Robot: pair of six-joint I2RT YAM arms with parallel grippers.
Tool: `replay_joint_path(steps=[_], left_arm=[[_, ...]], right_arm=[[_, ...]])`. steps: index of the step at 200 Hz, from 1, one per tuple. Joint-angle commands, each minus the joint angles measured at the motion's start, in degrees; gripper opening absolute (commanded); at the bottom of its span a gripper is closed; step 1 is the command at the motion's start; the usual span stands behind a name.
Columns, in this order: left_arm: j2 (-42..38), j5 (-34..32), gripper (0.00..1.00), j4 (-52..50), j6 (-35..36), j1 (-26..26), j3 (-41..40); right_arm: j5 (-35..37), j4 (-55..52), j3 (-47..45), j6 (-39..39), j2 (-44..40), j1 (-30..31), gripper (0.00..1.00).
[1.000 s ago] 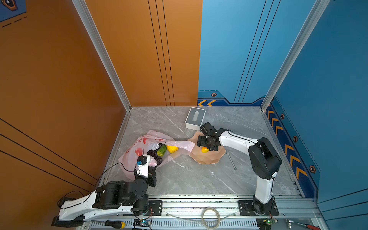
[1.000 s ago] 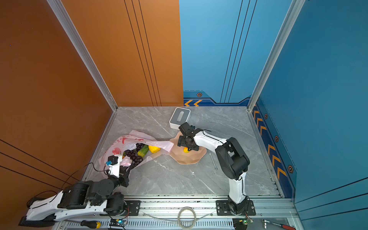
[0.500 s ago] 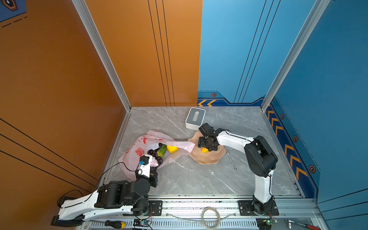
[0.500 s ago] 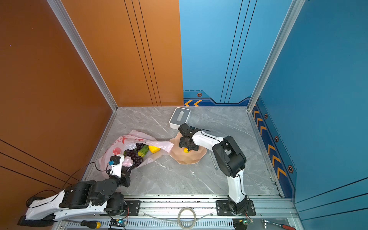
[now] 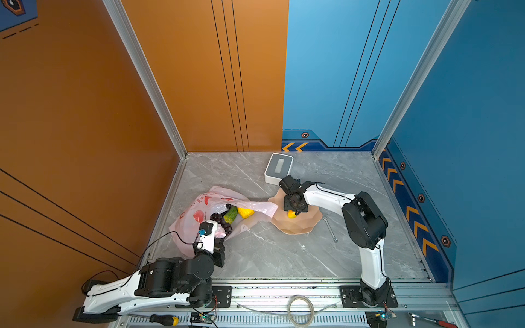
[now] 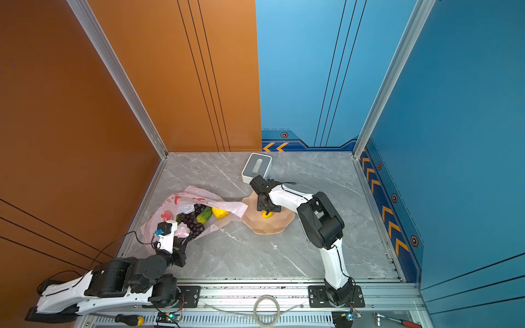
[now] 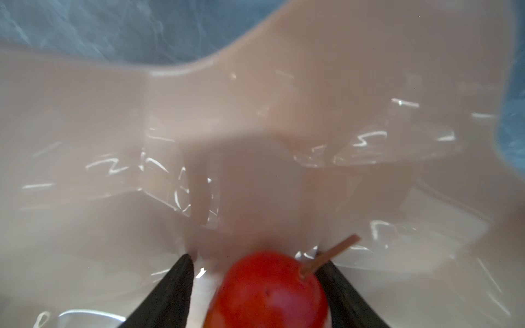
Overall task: Place the fruits into the plastic bag
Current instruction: Pick up the fruit from the plate.
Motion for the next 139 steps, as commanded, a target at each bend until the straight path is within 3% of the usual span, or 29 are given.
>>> replay_joint_path(steps=[1, 36, 52, 71, 112, 139], left_arm=[[0.0, -1.4, 0.00, -1.1, -0.3, -0.7, 0.3], [-0.1, -1.3, 0.00, -1.2, -0.2, -0.7, 0.3], [-0.4, -1.3, 0.00, -1.2, -0.3, -0.7, 0.2], [-0.5, -1.3, 0.00, -1.1, -0.3, -0.8, 0.2], [-0.6, -1.5, 0.00, -1.2, -0.3, -0.8, 0.2], [-0.4, -1.6, 0.00, -1.1, -0.3, -0.8, 0.3]], right_arm=[[1.4, -2.9, 0.9, -0.6, 0.3, 0.6, 0.67], [0.7, -2.9, 0.9, -0.5, 0.4, 0.8, 0.66], [0.5, -2.9, 0.8, -0.6, 0.3, 0.8, 0.56], [0.9, -2.9, 0.8, -0.7, 0.0, 0.8, 0.55], [1.1, -2.9, 0.7, -1.3, -1.0, 0.9, 0.44], [1.4, -2.9, 0.4, -1.6, -1.9, 1.1, 0.43]])
